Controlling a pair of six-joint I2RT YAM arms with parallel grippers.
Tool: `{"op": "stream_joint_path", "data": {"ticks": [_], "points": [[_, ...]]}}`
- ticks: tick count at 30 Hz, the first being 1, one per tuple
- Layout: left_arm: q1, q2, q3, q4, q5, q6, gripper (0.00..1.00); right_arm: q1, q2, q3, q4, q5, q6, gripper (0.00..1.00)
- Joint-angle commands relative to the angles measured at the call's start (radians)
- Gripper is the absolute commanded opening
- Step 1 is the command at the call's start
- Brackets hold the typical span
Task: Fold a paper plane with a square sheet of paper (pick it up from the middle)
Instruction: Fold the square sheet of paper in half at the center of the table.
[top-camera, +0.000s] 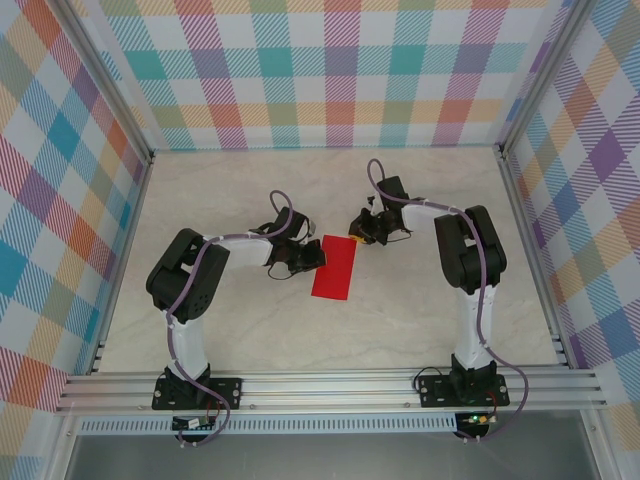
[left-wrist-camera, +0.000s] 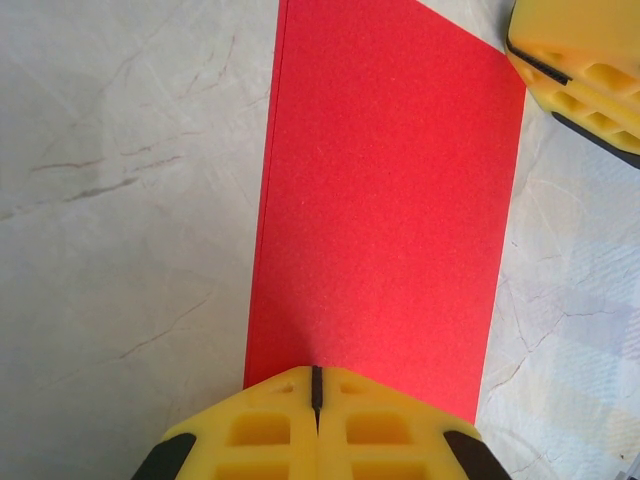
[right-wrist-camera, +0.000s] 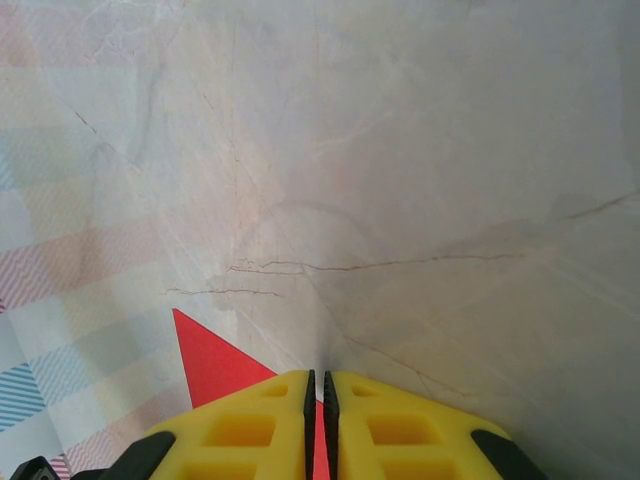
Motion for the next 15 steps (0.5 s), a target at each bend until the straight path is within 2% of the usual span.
{"op": "stream_joint_path", "data": {"ticks": [1, 7, 15], "points": [[-0.017, 0.039, -0.049, -0.171, -0.083, 0.025, 0.00, -0.003, 0.066, 0.033, -0.165, 0.136, 0.013, 0.15], [-0.017, 0.038, -0.056, -0.161, -0.081, 0.020, 0.00, -0.013, 0.041, 0.050, -0.109, 0.009, 0.028, 0.16], [-0.017, 0.033, -0.055, -0.162, -0.078, 0.019, 0.00, -0.025, -0.063, 0.063, -0.072, -0.065, 0.005, 0.17]]}}
